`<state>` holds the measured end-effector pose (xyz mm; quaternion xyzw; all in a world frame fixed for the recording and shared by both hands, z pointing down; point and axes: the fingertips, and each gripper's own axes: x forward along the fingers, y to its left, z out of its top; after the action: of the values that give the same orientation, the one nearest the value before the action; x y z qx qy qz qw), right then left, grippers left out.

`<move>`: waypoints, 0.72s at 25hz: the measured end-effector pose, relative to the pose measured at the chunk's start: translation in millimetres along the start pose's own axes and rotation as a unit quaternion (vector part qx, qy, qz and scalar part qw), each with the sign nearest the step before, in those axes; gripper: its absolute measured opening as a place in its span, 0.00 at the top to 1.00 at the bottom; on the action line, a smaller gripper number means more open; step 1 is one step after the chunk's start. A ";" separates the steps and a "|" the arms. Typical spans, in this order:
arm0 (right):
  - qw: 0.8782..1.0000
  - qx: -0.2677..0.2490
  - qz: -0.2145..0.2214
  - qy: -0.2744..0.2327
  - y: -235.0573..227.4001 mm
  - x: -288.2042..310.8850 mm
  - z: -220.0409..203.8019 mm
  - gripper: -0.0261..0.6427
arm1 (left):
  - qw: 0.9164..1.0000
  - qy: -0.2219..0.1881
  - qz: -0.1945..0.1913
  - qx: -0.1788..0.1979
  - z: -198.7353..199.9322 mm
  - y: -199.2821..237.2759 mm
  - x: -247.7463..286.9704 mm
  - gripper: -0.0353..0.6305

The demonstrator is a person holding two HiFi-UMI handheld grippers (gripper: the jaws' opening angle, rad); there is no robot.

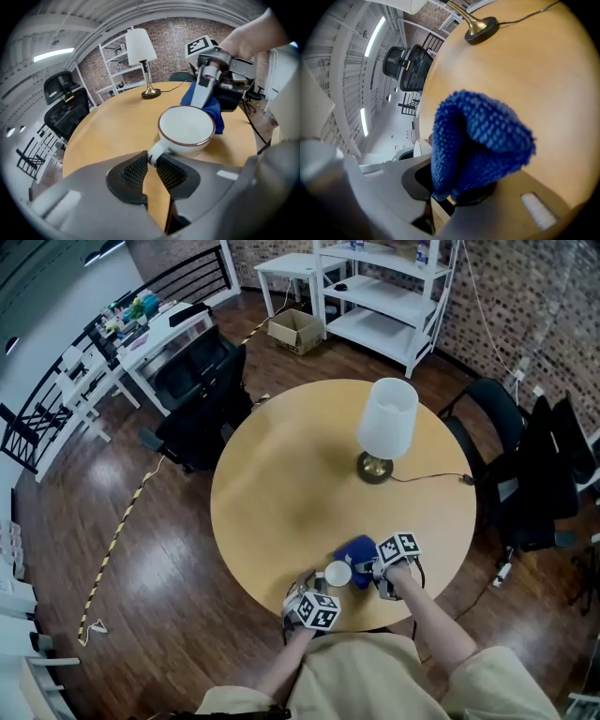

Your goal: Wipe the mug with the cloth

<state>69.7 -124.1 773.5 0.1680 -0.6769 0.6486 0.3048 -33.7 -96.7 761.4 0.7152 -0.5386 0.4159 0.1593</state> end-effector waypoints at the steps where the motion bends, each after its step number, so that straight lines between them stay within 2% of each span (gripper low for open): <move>1: 1.000 0.007 0.004 -0.010 2.1 2.5 1.1 0.87 | 1.000 0.002 0.010 -0.013 -1.0 5.0 0.1 0.87; 4: 0.999 0.023 0.015 -0.029 10.4 11.5 4.9 0.87 | 0.997 0.009 0.042 -0.063 -4.8 21.5 0.0 0.87; 7: 0.999 0.029 0.011 -0.025 16.1 23.5 0.7 0.87 | 0.992 0.017 0.067 -0.103 -8.5 34.3 -0.5 0.87; 11: 0.999 0.023 0.004 -0.024 24.0 31.3 -5.1 0.87 | 0.988 0.028 0.087 -0.127 -11.7 40.6 -1.9 0.87; 18: 1.000 0.004 -0.011 0.009 25.5 49.3 -25.5 0.87 | 0.985 0.034 0.086 -0.143 -14.4 39.0 -2.4 0.87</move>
<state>21.4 -88.2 784.2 0.1711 -0.6695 0.6494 0.3175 -75.1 -99.9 759.7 0.6216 -0.6461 0.3709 0.2421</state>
